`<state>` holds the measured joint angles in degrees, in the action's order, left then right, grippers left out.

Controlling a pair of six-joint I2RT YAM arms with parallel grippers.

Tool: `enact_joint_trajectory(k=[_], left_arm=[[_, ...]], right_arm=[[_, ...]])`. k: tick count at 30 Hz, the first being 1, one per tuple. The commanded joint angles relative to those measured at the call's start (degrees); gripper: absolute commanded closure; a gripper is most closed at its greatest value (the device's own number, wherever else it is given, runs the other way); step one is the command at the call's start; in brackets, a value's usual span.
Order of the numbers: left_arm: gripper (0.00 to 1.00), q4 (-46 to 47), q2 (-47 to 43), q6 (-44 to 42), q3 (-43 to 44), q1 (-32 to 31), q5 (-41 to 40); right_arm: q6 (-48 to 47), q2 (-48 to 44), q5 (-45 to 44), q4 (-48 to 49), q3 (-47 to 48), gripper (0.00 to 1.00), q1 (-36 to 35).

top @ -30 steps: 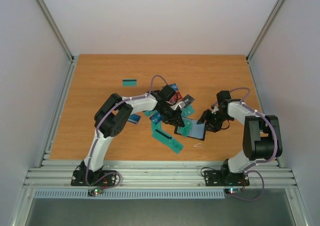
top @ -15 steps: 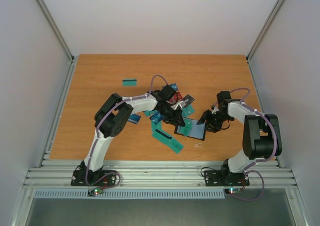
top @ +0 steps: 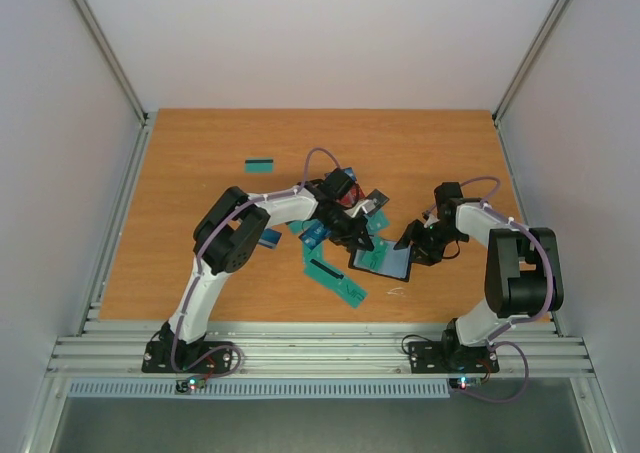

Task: Put the credit cards into the card holder

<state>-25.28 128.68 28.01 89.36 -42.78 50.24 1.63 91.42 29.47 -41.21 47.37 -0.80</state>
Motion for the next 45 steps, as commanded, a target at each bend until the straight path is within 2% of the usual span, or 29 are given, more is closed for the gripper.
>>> enact_joint_trajectory(k=[1,21,33,45], left_arm=[[1.00,1.86,2.02,-1.07,1.72,-0.29,-0.32],[1.00,2.03,4.21,4.06,3.41,-0.85,-1.78],[1.00,7.31,3.35,12.29,0.85,-0.81,-1.69],[1.00,10.22,3.02,15.87,-1.21,-1.57,-3.11]], right_arm=[[-0.67,2.21,-0.16,1.31,-0.14,0.45,-0.04],[0.32,1.63,0.77,1.31,-0.71,0.47,0.01],[2.43,0.78,1.74,2.81,-3.54,0.48,0.01],[4.35,0.17,3.30,3.57,-4.82,0.48,0.01]])
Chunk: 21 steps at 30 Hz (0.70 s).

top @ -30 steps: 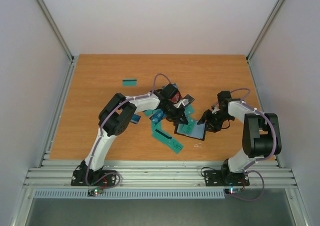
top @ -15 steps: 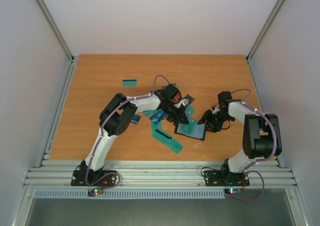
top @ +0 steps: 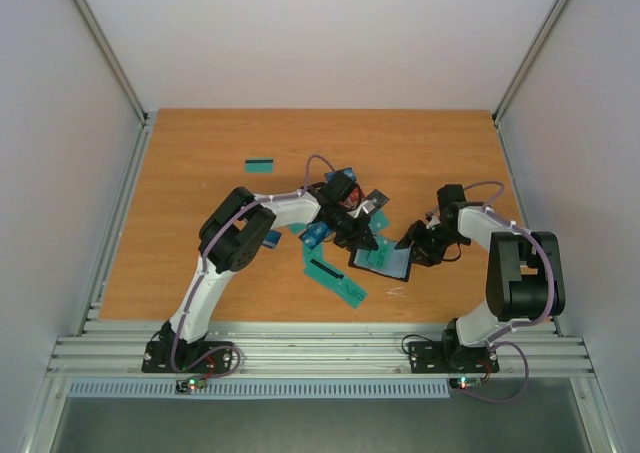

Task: Put the credit cards into the card holder

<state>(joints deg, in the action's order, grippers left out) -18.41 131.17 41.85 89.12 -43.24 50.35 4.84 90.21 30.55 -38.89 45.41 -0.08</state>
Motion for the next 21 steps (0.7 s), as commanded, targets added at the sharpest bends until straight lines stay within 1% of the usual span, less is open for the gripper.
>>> enact_joint_trajectory(k=[1,9,15,21], left_arm=[[1.00,3.76,0.61,2.24,-1.03,-1.20,-3.16],[1.00,5.30,0.91,4.24,-1.32,-1.41,-3.33],[1.00,5.43,1.40,4.48,-1.02,-1.69,-3.44],[1.00,4.15,1.68,3.20,-0.84,-2.21,-3.83]], right_arm=[[1.21,1.43,2.24,1.25,-2.99,0.48,-0.73],[0.56,0.20,0.95,0.67,-3.49,0.49,-0.72],[-0.44,-2.26,-0.99,-1.63,-3.33,0.53,-0.71],[-1.51,-4.88,-1.76,-2.93,-3.38,0.63,-0.72]])
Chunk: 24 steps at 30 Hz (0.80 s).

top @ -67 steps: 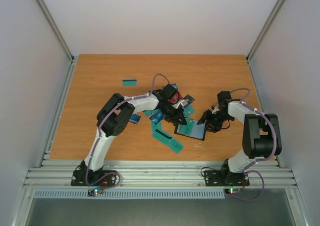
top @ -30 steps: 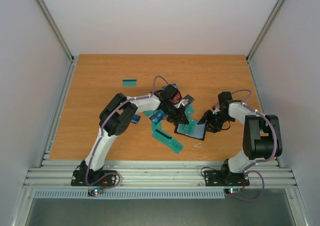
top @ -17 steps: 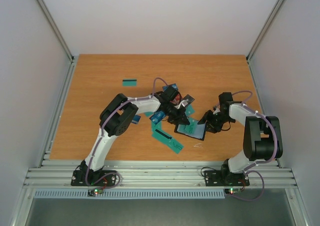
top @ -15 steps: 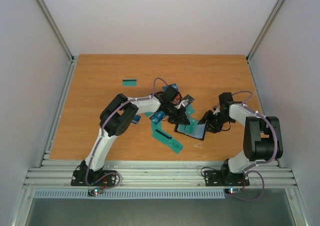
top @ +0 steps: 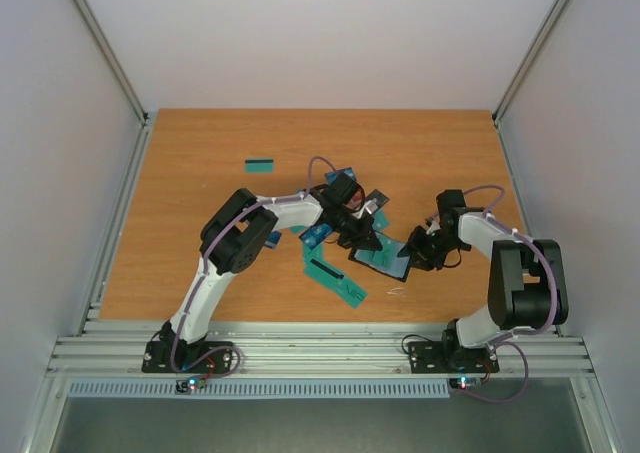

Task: Put the credit cards into the card holder

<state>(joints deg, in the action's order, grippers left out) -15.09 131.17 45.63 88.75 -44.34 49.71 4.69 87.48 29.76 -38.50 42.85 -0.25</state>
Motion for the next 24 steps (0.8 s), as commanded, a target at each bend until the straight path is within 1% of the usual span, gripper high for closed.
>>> enact_joint_trajectory(k=[1,5,8,10,14,18,24], left_arm=[[1.00,0.48,1.76,-0.75,-0.32,-1.23,-3.37],[1.00,-1.05,1.72,-2.03,0.43,-1.29,-3.95],[1.00,-1.76,1.92,-2.89,1.04,-1.34,-3.85],[1.00,-2.34,2.18,-3.53,1.58,-1.36,-3.70],[1.00,-2.89,2.80,-4.39,2.05,-1.32,-3.26],[1.00,-4.91,3.35,-5.63,3.10,-1.30,-3.61],[1.00,-6.07,4.61,-6.56,4.34,-1.41,-2.93]], right_arm=[[-1.71,-2.58,-1.31,-3.72,-0.75,0.64,-0.54],[-2.52,-4.41,-3.15,-6.01,-0.55,0.66,-0.54],[-2.76,-5.24,-5.55,-8.05,-0.57,0.75,-0.55],[-2.84,-5.32,-6.75,-8.41,-0.81,0.79,-0.54],[-3.44,-2.59,-9.31,-8.08,-0.42,0.87,-0.54],[-3.51,0.06,-9.17,-6.43,-0.39,0.93,-0.59],[-3.52,3.21,-9.16,-4.93,0.10,0.97,-0.55]])
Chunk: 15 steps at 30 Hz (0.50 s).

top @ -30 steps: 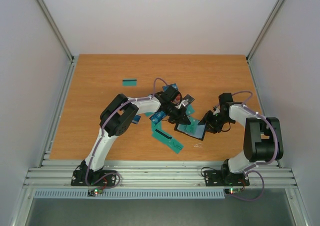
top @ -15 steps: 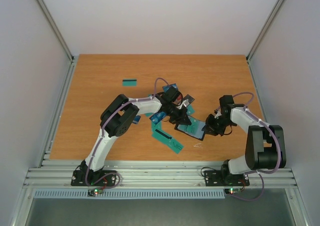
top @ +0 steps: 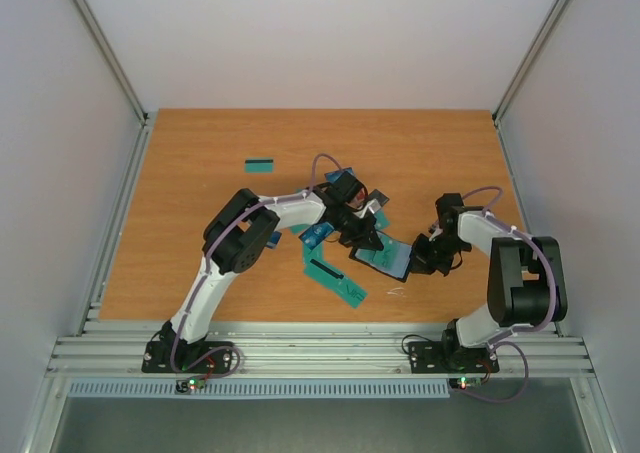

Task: Put the credit cards into the card holder

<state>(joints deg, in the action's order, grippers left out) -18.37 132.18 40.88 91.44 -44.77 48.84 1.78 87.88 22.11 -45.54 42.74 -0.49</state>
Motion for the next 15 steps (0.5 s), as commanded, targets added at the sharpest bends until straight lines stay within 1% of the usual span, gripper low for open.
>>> enact_joint_trajectory(k=[1,12,15], left_arm=[[1.00,-3.15,3.97,-1.92,2.21,-1.01,-1.88],[1.00,-10.77,7.75,-5.63,9.74,-2.39,-0.95],[0.99,-14.19,8.31,-8.13,11.92,-2.45,-1.76]], right_arm=[[-0.70,3.17,-1.60,2.18,0.49,0.98,-0.32],[-0.81,4.36,1.09,3.41,1.42,0.99,-0.45],[-0.82,4.65,1.54,3.62,1.64,0.99,-0.41]])
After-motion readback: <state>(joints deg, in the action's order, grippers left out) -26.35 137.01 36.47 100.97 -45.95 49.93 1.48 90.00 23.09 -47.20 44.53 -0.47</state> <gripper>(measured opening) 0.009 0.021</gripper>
